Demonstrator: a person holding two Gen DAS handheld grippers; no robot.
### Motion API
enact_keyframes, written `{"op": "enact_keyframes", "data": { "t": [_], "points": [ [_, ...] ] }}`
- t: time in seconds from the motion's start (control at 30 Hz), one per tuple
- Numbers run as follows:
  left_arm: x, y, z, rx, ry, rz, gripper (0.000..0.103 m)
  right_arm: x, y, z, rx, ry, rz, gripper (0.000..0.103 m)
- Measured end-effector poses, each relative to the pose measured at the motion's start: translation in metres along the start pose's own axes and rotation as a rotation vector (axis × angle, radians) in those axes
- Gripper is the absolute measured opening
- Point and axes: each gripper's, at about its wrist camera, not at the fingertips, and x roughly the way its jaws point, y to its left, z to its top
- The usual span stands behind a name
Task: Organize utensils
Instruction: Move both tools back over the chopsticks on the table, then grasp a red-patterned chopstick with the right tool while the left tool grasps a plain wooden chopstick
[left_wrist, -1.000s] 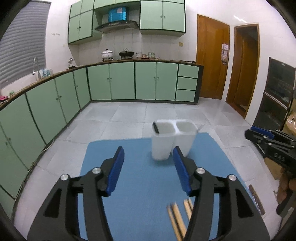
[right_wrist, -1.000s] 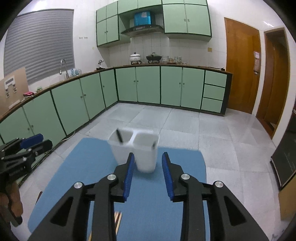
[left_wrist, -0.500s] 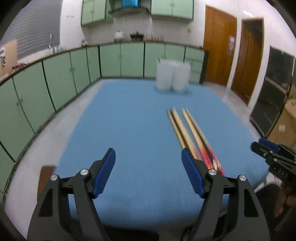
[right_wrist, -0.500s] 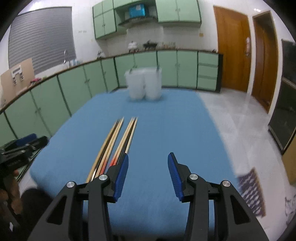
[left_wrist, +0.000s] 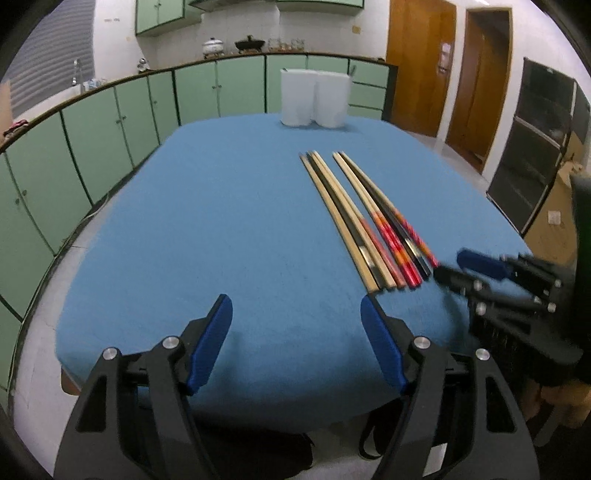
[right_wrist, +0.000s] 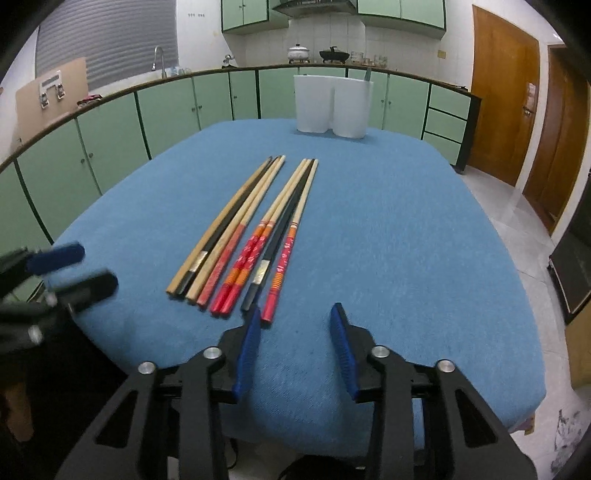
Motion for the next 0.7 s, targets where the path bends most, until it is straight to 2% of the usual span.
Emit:
{"op": "enact_keyframes", "data": {
  "t": [0.17, 0.57, 0.7],
  "points": [
    [0.017, -0.01, 0.001, 0.006, 0.032, -0.007, 0.069, 0.0, -0.009, -0.003, 0.019, -0.003, 0.002, 0.006],
    [0.034, -0.025, 0.011, 0.013, 0.02, 0.035, 0.068, 0.0, -0.024, -0.002, 0.063, -0.005, 0.009, 0.006],
    [0.034, -0.02, 0.012, -0.011, 0.015, 0.05, 0.059, 0.001, -0.03, -0.002, 0.086, -0.007, 0.005, 0.006]
  ]
}}
